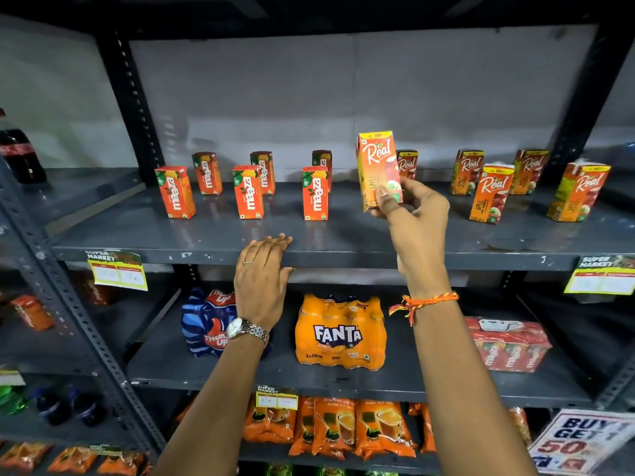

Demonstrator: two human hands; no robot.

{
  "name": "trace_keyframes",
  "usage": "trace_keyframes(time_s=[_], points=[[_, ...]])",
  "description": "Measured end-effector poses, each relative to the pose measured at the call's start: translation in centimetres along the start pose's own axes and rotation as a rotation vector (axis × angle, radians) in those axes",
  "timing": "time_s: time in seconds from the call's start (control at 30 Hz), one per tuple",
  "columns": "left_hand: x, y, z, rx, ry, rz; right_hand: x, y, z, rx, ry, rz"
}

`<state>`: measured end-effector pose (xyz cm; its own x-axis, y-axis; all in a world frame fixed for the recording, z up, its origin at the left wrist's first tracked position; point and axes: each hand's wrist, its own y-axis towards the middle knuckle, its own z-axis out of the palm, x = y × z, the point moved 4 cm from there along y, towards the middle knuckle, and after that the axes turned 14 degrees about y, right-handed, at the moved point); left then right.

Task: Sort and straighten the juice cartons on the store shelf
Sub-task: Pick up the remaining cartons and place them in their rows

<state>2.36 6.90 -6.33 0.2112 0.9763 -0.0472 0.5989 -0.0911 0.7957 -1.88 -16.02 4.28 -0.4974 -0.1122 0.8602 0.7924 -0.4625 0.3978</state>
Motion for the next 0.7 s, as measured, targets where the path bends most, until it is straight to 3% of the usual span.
trace_keyframes(time_s=[0.4, 0.7], points=[[-0.3, 0.0, -0.2, -0.01, 0.027, 0.0, 4.5, -6.5, -1.3, 0.041, 0.118, -0.212], [-0.3, 0.0, -0.3, -0.009, 0.02, -0.001, 0.2, -0.1, -3.0, 0.065, -0.085, 0.051]])
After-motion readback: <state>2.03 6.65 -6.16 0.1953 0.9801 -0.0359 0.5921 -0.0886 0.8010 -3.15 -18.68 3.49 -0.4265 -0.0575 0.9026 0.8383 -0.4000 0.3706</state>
